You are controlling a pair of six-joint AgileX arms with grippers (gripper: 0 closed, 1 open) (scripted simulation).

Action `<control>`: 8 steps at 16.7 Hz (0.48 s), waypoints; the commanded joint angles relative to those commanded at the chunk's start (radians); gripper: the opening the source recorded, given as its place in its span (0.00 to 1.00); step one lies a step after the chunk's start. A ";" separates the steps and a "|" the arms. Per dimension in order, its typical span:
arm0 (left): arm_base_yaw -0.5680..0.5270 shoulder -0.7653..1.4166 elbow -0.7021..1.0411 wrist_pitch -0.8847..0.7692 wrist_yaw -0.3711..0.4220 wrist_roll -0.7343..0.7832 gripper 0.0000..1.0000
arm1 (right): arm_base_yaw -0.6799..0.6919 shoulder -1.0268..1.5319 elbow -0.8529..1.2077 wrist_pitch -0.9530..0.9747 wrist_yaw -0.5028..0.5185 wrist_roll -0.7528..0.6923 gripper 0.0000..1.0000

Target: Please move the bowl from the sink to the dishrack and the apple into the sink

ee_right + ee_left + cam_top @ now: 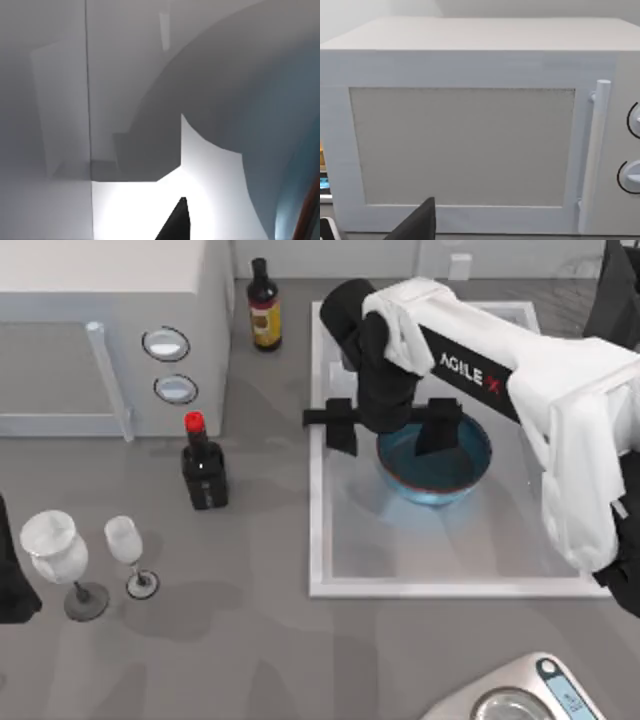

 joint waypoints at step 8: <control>0.000 0.000 0.000 0.000 0.000 0.000 1.00 | 0.000 0.000 0.000 0.000 0.000 0.000 0.40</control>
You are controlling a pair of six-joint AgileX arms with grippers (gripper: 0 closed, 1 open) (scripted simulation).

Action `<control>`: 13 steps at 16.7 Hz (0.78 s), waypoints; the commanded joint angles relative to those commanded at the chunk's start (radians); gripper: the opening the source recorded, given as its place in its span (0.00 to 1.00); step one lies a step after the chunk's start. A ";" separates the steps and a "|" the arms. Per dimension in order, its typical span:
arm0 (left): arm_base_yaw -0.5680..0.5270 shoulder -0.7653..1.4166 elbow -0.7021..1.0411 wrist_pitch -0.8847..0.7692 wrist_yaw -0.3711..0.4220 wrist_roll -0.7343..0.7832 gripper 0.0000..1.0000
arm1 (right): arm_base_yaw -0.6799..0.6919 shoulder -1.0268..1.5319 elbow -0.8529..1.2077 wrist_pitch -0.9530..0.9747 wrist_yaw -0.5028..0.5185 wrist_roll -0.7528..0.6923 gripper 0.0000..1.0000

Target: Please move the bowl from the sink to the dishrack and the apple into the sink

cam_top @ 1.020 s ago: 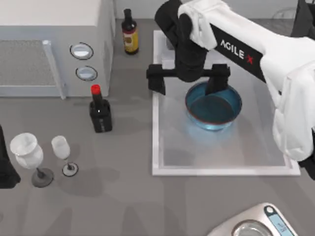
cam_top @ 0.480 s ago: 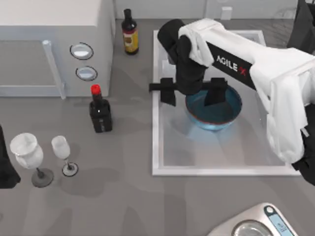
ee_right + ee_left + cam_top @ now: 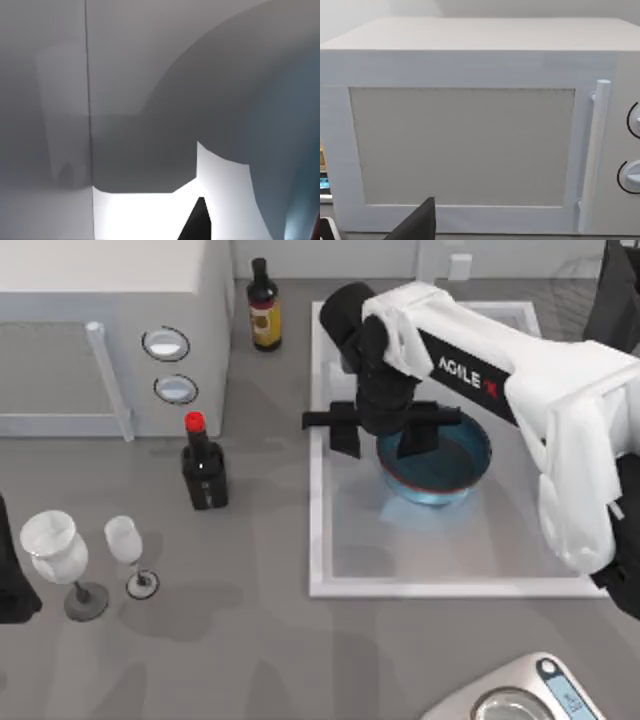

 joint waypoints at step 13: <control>0.000 0.000 0.000 0.000 0.000 0.000 1.00 | 0.000 0.000 0.000 0.000 0.000 0.000 0.00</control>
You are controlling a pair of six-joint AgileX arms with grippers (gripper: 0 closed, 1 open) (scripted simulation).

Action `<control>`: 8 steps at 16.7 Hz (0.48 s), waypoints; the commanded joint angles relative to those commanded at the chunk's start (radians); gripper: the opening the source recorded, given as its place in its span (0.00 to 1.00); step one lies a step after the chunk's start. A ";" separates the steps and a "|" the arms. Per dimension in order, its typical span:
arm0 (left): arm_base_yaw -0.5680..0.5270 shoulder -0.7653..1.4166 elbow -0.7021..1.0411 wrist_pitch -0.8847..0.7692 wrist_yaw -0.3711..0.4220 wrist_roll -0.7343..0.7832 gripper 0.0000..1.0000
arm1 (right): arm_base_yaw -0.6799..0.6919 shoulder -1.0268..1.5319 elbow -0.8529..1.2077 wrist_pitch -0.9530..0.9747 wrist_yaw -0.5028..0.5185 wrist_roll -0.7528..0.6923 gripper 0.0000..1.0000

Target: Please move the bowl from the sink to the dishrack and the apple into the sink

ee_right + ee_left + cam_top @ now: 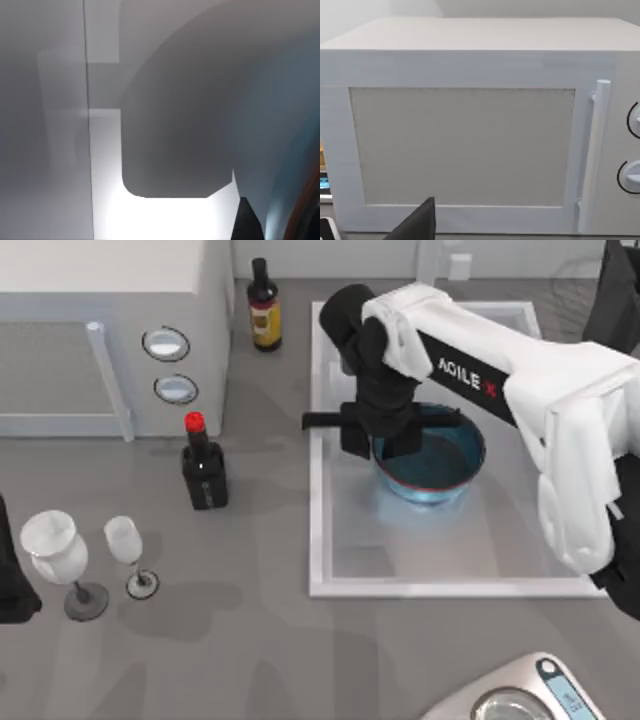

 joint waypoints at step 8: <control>0.000 0.000 0.000 0.000 0.000 0.000 1.00 | 0.106 -0.214 -0.144 -0.116 0.013 0.106 0.00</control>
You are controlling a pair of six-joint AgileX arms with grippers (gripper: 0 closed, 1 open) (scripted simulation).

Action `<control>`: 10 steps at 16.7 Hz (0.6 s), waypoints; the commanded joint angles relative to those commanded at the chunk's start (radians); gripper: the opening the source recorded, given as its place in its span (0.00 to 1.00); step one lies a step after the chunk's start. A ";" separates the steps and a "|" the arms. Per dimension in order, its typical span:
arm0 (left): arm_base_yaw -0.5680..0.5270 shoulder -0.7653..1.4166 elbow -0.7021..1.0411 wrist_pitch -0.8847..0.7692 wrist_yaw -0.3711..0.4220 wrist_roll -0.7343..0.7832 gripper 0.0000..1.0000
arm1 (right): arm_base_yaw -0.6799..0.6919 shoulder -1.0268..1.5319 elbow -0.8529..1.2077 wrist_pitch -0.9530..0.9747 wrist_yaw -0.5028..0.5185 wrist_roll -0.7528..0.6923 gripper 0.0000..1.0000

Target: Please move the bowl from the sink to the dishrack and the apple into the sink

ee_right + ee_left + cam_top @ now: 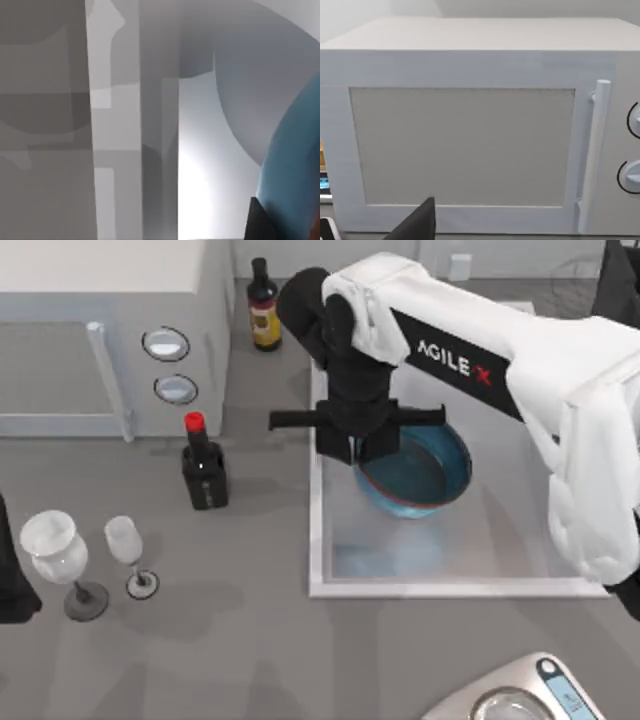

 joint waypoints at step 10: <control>0.000 0.000 0.000 0.000 0.000 0.000 1.00 | 0.293 -0.746 -0.384 -0.322 0.037 0.286 0.00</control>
